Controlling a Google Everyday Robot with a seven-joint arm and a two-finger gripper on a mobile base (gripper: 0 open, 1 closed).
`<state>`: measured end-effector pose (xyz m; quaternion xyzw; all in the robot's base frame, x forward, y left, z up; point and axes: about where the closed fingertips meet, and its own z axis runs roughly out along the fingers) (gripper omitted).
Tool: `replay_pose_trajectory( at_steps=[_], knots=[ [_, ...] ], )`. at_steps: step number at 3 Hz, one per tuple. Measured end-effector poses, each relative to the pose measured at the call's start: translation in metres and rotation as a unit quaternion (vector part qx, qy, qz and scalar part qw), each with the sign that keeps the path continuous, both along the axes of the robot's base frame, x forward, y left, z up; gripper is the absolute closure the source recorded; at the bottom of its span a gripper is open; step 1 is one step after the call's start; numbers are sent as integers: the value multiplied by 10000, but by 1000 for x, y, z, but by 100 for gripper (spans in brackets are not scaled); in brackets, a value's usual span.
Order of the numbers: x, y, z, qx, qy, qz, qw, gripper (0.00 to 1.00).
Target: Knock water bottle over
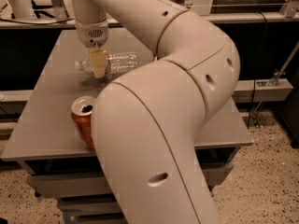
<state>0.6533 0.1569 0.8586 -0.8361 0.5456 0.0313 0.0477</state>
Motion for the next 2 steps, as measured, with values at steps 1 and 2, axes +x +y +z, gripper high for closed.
replay_pose_trajectory(
  at_steps=[1,2],
  knots=[
    [-4,-1,-2,-3,36,-2,10000,0],
    [-7,-1,-3,-5,64,-1,10000,0]
  ],
)
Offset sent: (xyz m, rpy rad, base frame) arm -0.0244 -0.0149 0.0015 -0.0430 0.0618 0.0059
